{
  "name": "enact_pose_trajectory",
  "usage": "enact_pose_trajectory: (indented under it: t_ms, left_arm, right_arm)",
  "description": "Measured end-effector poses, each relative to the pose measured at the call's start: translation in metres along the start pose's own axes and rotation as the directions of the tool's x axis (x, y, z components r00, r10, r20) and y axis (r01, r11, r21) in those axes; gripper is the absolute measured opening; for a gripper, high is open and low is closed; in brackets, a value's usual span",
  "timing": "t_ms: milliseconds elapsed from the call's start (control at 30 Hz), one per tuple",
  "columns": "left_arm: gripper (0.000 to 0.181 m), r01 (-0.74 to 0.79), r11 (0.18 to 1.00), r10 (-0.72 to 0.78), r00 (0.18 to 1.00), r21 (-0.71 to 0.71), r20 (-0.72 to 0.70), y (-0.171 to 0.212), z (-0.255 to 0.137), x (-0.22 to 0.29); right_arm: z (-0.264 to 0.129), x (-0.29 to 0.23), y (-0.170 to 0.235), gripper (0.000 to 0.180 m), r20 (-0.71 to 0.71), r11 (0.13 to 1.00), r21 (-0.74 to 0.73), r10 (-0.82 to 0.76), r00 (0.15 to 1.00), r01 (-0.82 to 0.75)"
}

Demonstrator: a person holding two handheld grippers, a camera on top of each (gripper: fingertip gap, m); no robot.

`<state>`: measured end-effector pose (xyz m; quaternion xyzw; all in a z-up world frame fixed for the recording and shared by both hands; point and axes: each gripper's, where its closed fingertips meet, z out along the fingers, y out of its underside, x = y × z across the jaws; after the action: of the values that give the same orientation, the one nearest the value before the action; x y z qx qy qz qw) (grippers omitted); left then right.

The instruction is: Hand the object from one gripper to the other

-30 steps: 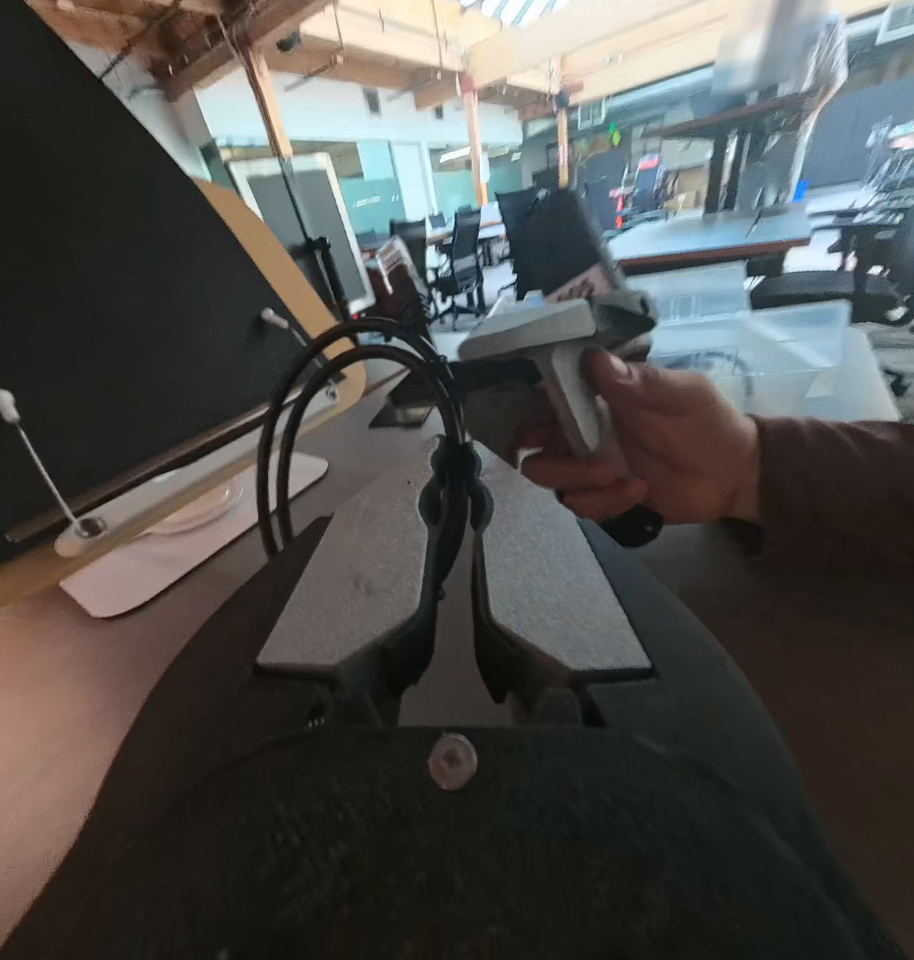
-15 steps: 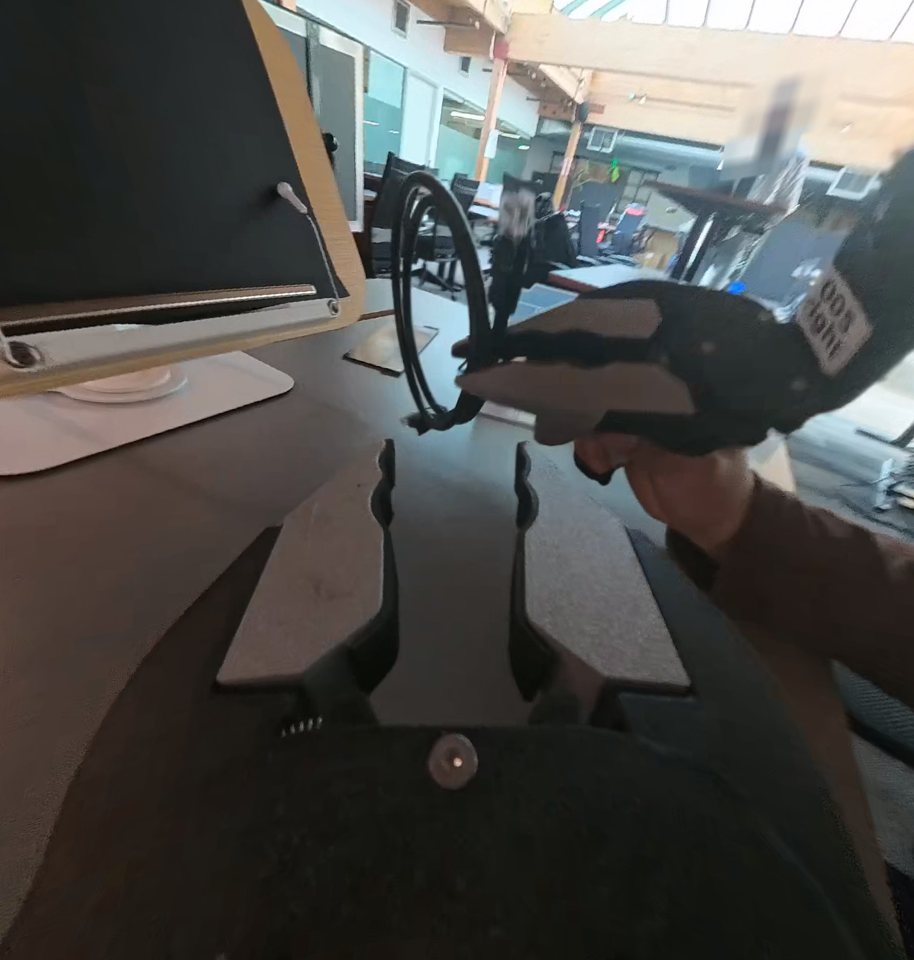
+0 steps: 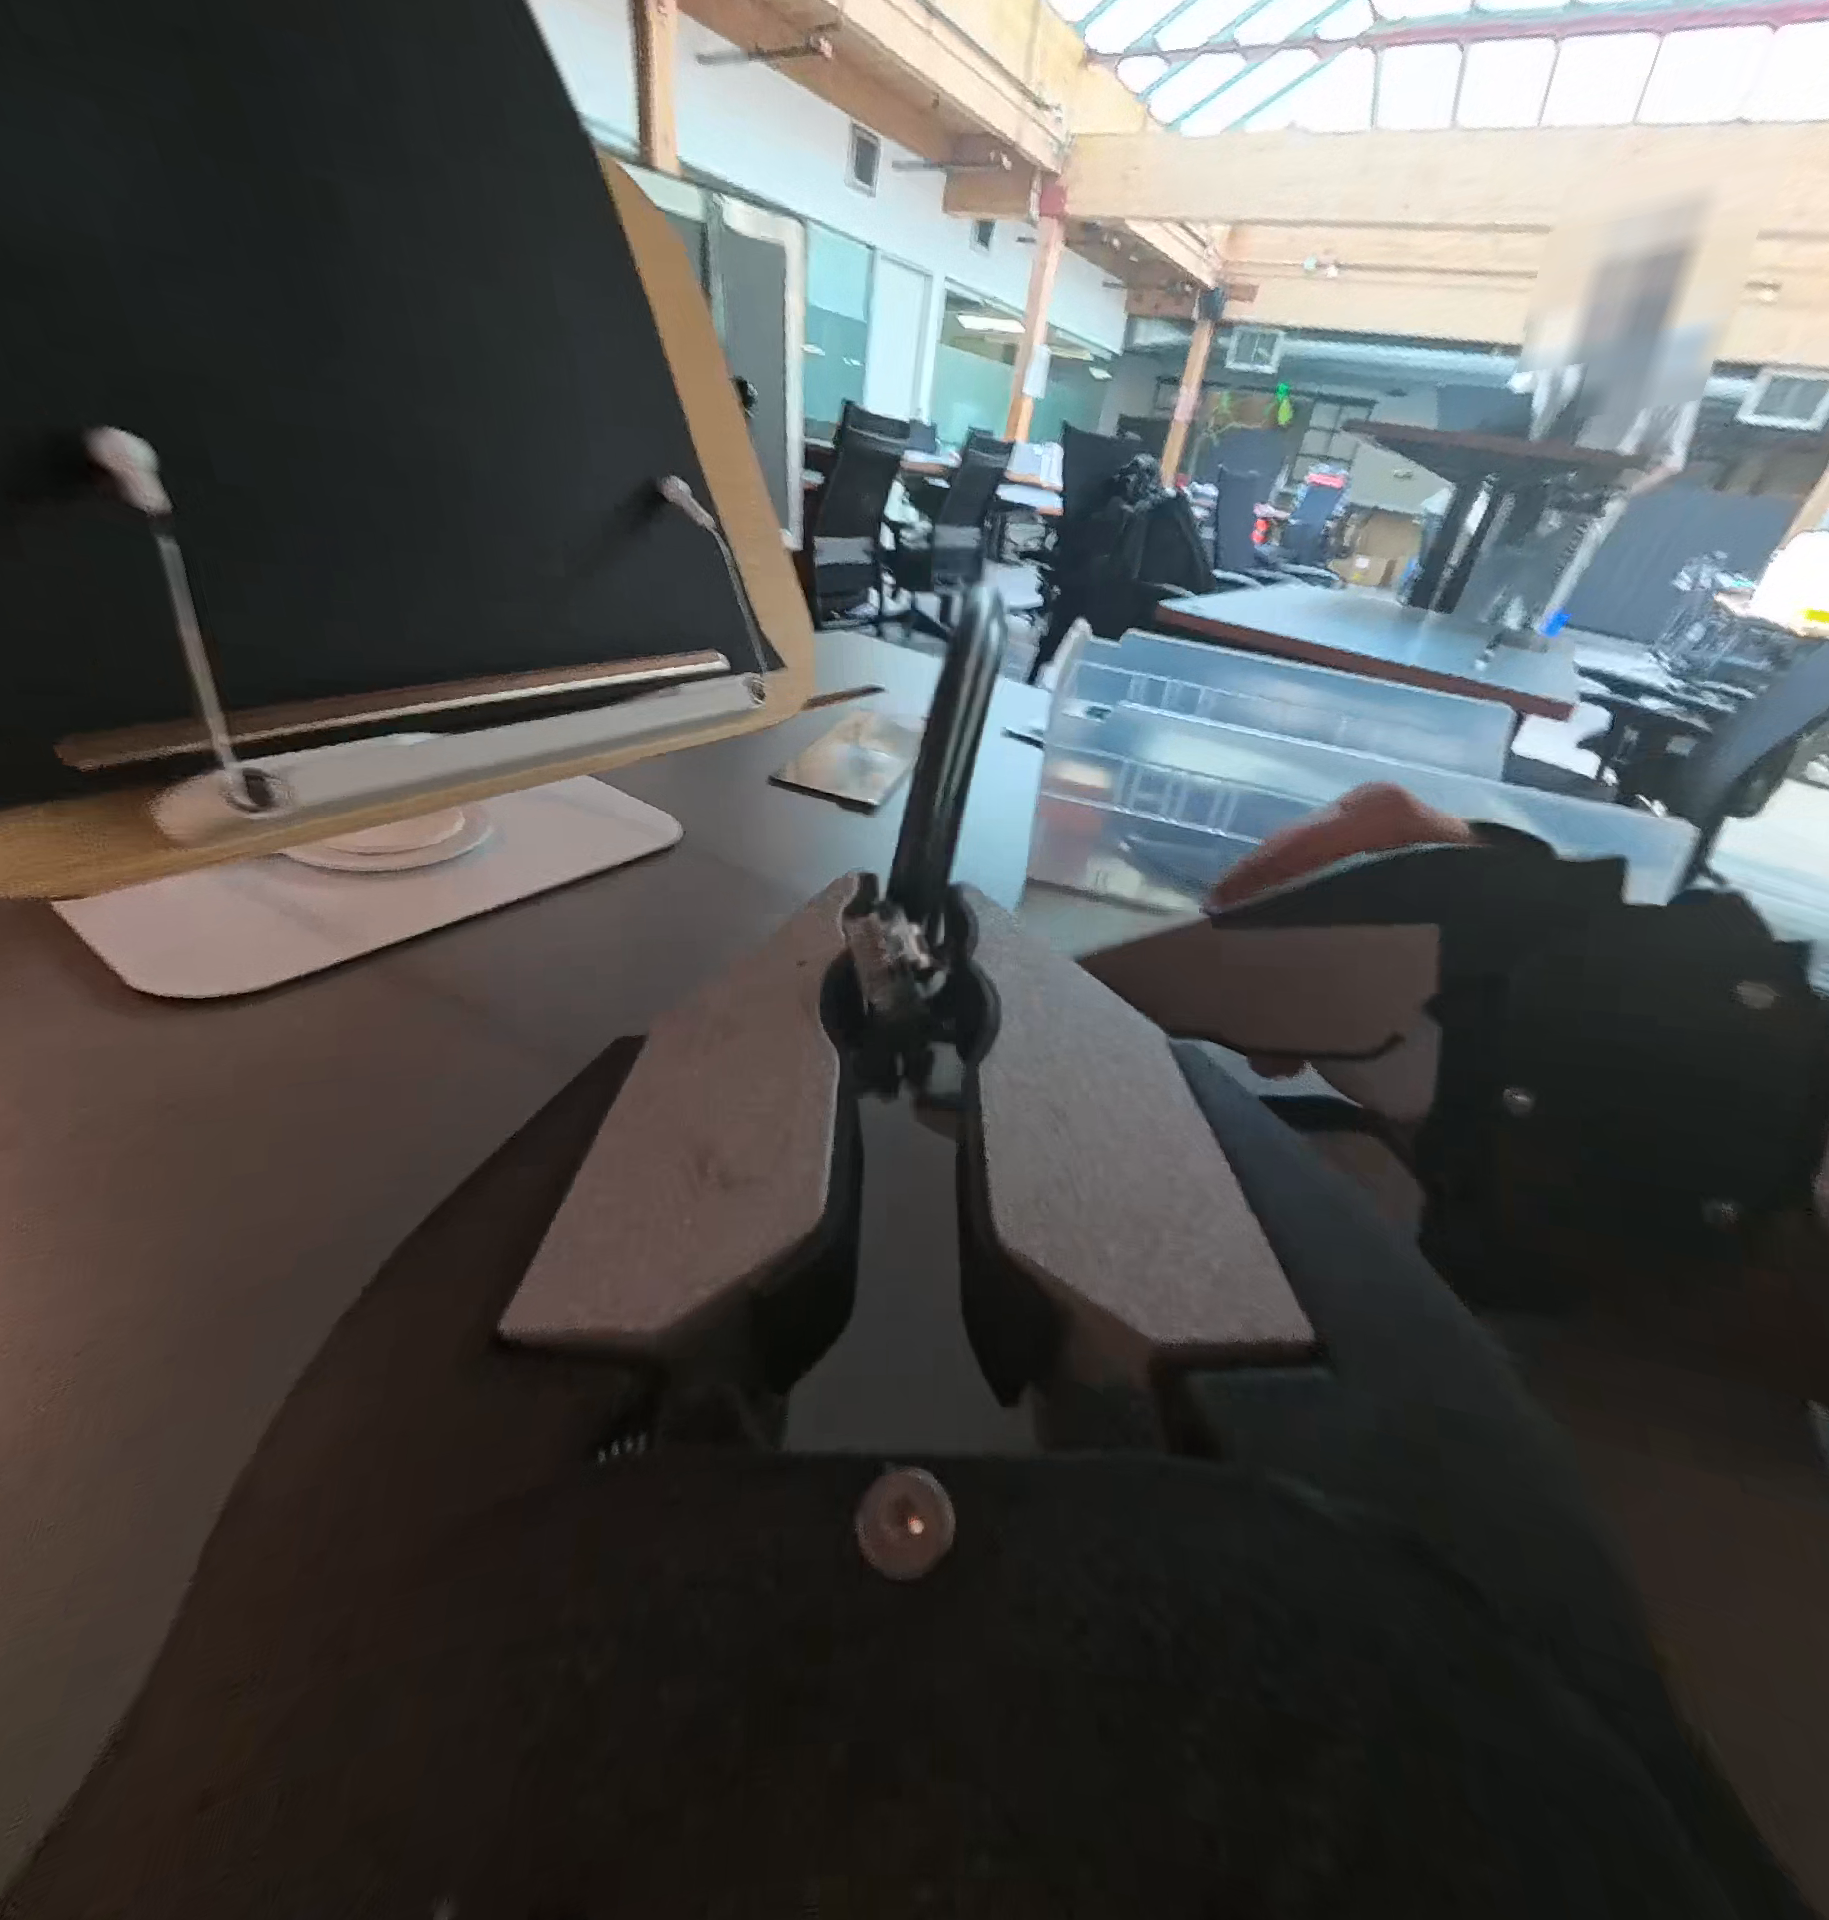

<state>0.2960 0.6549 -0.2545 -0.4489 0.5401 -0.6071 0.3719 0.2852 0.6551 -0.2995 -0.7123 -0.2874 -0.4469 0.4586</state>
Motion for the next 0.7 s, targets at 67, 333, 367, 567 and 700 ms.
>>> enact_pose_trajectory:
  t_ms: [67, 333, 367, 567, 700]
  left_arm:
    - [0.008, 0.019, 0.999, -0.021, 0.999, 0.036, 0.039, -0.006, -0.005, -0.012]
    - [0.009, 0.234, 0.945, -0.205, 0.968, 0.228, -0.146, -0.042, -0.028, -0.012]
    - [0.009, 0.246, 0.939, -0.211, 0.964, 0.239, -0.163, -0.044, -0.03, -0.012]
    - [0.008, 0.365, 0.902, -0.277, 0.899, 0.231, -0.339, -0.049, -0.033, 0.002]
    - [0.008, 0.384, 0.898, -0.272, 0.869, 0.217, -0.413, -0.052, -0.036, 0.014]
  right_arm:
    - [-0.006, -0.001, -0.002, 0.011, 0.08, 0.993, 0.045, 0.109, 0.991, -0.113]
    - [-0.034, 0.082, 0.039, 0.035, 0.167, 0.569, 0.225, 0.778, 0.606, -0.791]
    - [-0.036, 0.091, 0.048, 0.035, 0.167, 0.489, 0.253, 0.828, 0.535, -0.835]
    - [-0.037, 0.076, 0.023, 0.057, 0.522, 0.223, 0.146, 0.81, 0.267, -0.964]
    - [-0.03, 0.069, 0.02, 0.044, 0.507, 0.254, 0.138, 0.812, 0.289, -0.957]
